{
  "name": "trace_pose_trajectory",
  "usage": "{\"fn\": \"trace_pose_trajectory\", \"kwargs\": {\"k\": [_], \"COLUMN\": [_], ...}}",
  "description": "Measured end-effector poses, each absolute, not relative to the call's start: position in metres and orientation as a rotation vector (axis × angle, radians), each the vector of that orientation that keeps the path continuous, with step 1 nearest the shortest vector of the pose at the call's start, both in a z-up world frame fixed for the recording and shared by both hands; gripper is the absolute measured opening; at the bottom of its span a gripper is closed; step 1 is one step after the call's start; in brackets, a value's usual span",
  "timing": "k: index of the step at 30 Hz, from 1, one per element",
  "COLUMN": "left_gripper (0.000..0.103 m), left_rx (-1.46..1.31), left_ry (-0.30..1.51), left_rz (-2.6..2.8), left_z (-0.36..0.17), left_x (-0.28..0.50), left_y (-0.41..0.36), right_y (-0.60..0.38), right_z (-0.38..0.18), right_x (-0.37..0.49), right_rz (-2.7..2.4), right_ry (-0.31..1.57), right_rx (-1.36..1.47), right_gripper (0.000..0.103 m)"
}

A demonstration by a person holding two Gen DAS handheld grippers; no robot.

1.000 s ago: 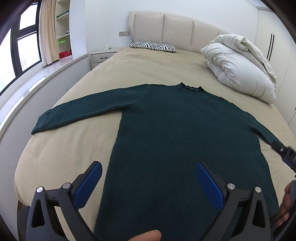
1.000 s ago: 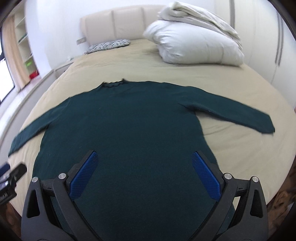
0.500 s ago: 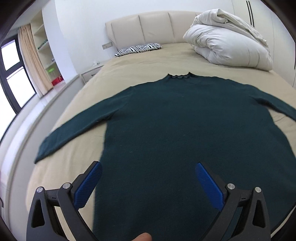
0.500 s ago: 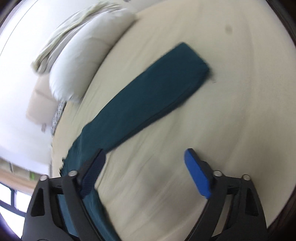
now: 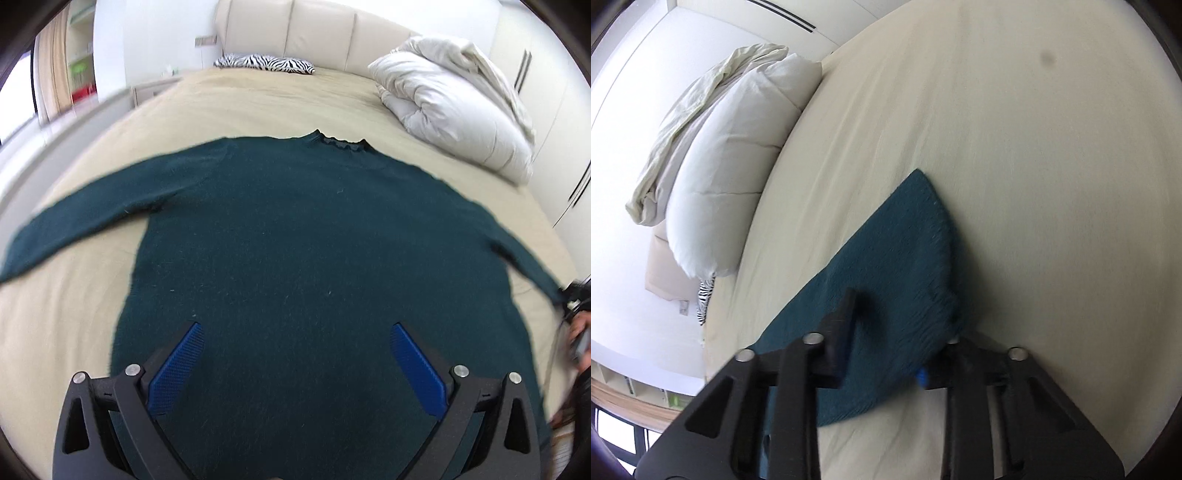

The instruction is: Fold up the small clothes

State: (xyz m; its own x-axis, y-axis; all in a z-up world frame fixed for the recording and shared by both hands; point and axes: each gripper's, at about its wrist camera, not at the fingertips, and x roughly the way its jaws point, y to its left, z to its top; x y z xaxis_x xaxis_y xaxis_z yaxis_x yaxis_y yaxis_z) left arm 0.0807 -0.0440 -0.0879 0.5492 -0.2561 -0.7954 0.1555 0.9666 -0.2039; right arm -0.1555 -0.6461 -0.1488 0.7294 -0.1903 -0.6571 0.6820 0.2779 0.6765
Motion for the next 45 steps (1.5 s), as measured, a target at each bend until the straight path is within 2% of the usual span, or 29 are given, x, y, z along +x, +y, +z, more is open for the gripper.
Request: {"fn": "trace_pose_trajectory", "kwargs": {"k": [2,9,14,19,22,24,26,27,32,36,38,39,42,45], "left_gripper": [0.097,0.093,0.093,0.092,0.092,0.092,0.092,0.092,0.091,0.071,0.051,0.037,0.015,0.01], "left_rx": [-0.173,-0.402,-0.492,-0.542,-0.565,-0.573,-0.575,-0.567,-0.528,-0.42,-0.358,-0.321,-0.287,-0.305], "left_ry": [0.972,0.995,0.974,0.972,0.986,0.997,1.007,1.015,1.065,1.1,1.113,1.12,1.117,1.096], "left_rz": [-0.263,-0.368,-0.381,-0.379,-0.385,-0.398,-0.421,-0.429,-0.477,-0.46,-0.448,-0.427,-0.413,-0.423], "left_z": [-0.091,-0.097,-0.096,-0.101,-0.106,-0.109,-0.112,-0.113,-0.121,-0.127,-0.129,-0.128,-0.128,-0.122], "left_x": [0.086,0.116,0.132,0.151,0.164,0.171,0.181,0.186,0.216,0.235,0.239,0.241,0.242,0.241], "left_y": [-0.037,-0.016,0.002,0.018,0.02,0.015,0.005,-0.001,-0.049,-0.087,-0.1,-0.106,-0.107,-0.097], "right_y": [-0.647,-0.583,-0.45,-0.318,-0.27,-0.256,-0.258,-0.258,-0.307,-0.374,-0.404,-0.417,-0.46,-0.48], "right_z": [-0.141,-0.07,-0.028,-0.048,-0.084,-0.106,-0.113,-0.113,-0.097,-0.107,-0.115,-0.121,-0.133,-0.143], "right_x": [-0.151,-0.083,0.032,0.116,0.15,0.161,0.156,0.144,0.09,0.055,0.045,0.039,0.031,0.02], "right_rz": [-0.644,-0.569,-0.286,-0.035,0.039,0.09,0.155,0.171,0.184,0.144,0.117,0.096,0.05,0.04], "right_ry": [0.513,0.578,0.67,0.764,0.85,0.896,0.876,0.85,0.765,0.738,0.726,0.719,0.683,0.659], "right_rx": [1.115,0.785,0.458,0.366,0.357,0.36,0.4,0.409,0.504,0.726,0.809,0.846,0.953,1.013], "right_gripper": [0.008,0.007,0.006,0.007,0.013,0.029,0.06,0.071,0.073,0.073,0.073,0.074,0.074,0.074]}}
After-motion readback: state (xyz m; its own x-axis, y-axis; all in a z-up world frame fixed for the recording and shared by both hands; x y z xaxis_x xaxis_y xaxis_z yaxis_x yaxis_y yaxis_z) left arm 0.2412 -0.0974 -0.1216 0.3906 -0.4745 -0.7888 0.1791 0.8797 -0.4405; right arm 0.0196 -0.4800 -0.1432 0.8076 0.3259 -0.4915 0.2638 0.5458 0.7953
